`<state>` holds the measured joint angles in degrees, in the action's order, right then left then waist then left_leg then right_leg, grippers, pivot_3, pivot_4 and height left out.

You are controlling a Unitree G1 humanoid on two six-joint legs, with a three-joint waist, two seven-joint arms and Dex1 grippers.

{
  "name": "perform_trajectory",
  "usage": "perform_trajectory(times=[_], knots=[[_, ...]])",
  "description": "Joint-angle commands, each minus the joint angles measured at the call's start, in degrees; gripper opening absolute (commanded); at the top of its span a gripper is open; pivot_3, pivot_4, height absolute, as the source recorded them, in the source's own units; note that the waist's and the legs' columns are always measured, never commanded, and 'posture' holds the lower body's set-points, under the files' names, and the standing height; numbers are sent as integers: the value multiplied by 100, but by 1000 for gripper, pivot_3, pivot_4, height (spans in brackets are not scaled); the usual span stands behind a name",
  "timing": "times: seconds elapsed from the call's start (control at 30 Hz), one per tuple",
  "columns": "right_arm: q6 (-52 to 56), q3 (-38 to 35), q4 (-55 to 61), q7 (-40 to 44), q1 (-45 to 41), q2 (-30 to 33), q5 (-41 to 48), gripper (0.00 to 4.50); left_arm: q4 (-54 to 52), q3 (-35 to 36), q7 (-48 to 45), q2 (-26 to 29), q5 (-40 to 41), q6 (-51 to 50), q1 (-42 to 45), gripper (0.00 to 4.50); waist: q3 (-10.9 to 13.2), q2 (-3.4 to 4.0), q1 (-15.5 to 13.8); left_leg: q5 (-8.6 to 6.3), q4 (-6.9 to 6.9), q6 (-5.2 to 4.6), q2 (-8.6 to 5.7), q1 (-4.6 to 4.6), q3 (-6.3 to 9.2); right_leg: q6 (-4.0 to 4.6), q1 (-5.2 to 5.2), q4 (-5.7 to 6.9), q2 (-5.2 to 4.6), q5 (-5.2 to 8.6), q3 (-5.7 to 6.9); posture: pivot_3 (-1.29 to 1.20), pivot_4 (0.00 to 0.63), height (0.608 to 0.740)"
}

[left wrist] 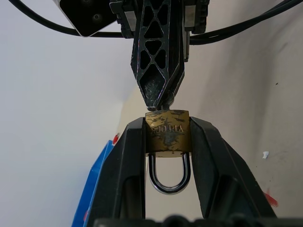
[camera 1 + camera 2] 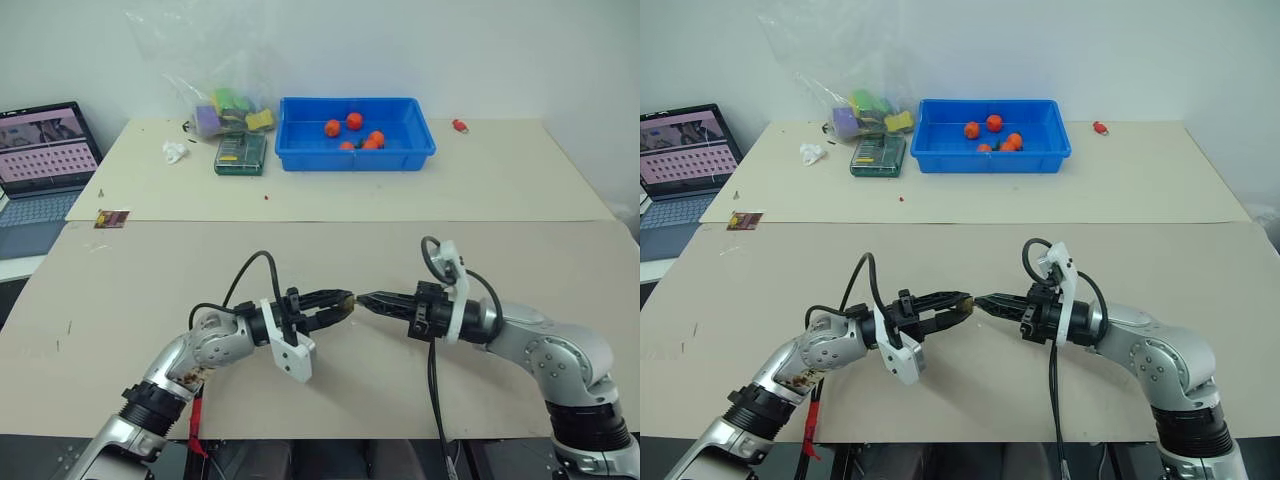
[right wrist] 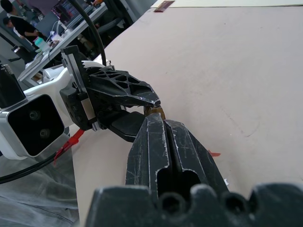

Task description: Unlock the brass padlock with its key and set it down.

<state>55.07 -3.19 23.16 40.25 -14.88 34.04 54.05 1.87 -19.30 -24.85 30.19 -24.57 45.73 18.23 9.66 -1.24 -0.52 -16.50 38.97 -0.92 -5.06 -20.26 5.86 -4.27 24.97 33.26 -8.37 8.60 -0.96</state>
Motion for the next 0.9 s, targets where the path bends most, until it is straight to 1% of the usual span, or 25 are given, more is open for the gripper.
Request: perform_trajectory(times=[0.03, 0.1, 0.2, 0.3, 0.43, 0.5, 0.57, 0.63, 0.67, 0.7, 0.77, 0.8, 0.83, 0.87, 0.9], knots=[[25, -23, 137, 55, 23, 39, 76, 40, -314, 216, 258, -42, -123, 119, 150, 815, 0, 0, 0, 0, 0, 0, 0, 0, -1, 0, 0, 0, 0, 0, 0, 0, 150, 740], [228, -103, 46, -155, -6, -58, 259, 40, -375, 362, 576, -37, -541, 363, 211, 815, 0, 0, -1, 0, 0, 0, 0, 0, -1, 0, 0, 0, 0, 0, 0, 0, 150, 740], [909, -501, -243, -967, -114, -418, 1329, 40, -566, 677, 1397, -67, -1454, 824, 252, 815, 0, 0, -1, 0, 0, 1, 3, 0, -4, 4, 0, -2, 1, -2, 0, 0, 150, 740], [1279, -677, -356, -1467, -168, -518, 2142, 40, -633, 851, 1936, -141, -1926, 971, 213, 815, -1, 1, -13, 1, -1, 2, 4, 0, 9, 12, 0, -4, 1, -9, -1, 0, 150, 740], [1369, -739, -441, -2052, -237, -561, 2796, 40, -634, 901, 2425, -188, -2407, 1003, 199, 815, -1, 1, -15, 0, -2, 0, 2, 0, 11, 11, 0, -4, 1, -9, 0, 0, 150, 740], [1361, -654, -356, -2177, -291, -478, 2758, 40, -483, 801, 2324, -207, -2205, 893, 168, 815, -1, 2, -12, 0, -1, 0, 1, -1, 8, 10, 0, -3, 1, -10, 0, 0, 150, 740], [1269, -561, -193, -2147, -356, -407, 2569, 40, -351, 693, 1901, -274, -1556, 524, 135, 815, -2, 3, 0, 0, -1, 0, 2, 0, 5, 9, 0, -1, 1, -10, 0, 0, 150, 740], [1231, -534, -107, -2171, -424, -382, 2608, 40, -319, 562, 1463, -285, -961, 202, 121, 815, -3, 5, 5, 0, -1, 0, 2, 0, 3, 8, 1, 2, 1, -9, 0, 0, 150, 740], [1199, -576, -130, -2243, -474, -428, 2820, 313, -306, 434, 1166, -260, -581, 64, 110, 815, -3, 5, 5, 0, -1, 0, 2, 0, 4, 7, 2, 3, 1, -8, 0, 0, 150, 740], [1154, -621, -157, -2294, -527, -475, 3032, 635, -312, 363, 1018, -235, -429, 33, 110, 815, -3, 5, 9, 0, 0, 0, 2, 0, 5, 7, 2, 4, 1, -8, 0, 0, 150, 740], [1062, -706, -54, -2205, -611, -469, 3394, 1069, -244, 290, 758, -276, -73, -190, 62, 815, -3, 6, 24, 0, 0, 0, 3, 0, 8, 7, 3, 5, 1, -8, 1, 0, 150, 740], [1039, -730, -27, -2202, -630, -434, 3513, 1583, -207, 273, 686, -283, 18, -236, 65, 815, -3, 5, 29, 0, 0, 0, 1, -2, 8, 7, 5, 5, 1, -8, 0, 0, 150, 740], [1023, -738, -23, -2215, -644, -405, 3588, 1803, -178, 259, 622, -285, 96, -269, 76, 815, -3, 5, 32, 0, 0, -1, 2, -1, 8, 7, 4, 5, 1, -9, 0, 0, 150, 740], [1035, -724, 8, -2180, -645, -322, 3542, 2296, -149, 253, 570, -285, 150, -300, 78, 815, -3, 5, 33, -1, 0, -1, 1, -2, 9, 7, 4, 4, 1, -9, 0, 0, 150, 740], [1038, -699, 48, -2124, -650, -233, 3427, 2473, -109, 248, 545, -280, 170, -298, 83, 815, -3, 6, 34, -1, 1, -2, 1, -1, 8, 7, 3, 4, 1, -9, 0, 0, 150, 740]])
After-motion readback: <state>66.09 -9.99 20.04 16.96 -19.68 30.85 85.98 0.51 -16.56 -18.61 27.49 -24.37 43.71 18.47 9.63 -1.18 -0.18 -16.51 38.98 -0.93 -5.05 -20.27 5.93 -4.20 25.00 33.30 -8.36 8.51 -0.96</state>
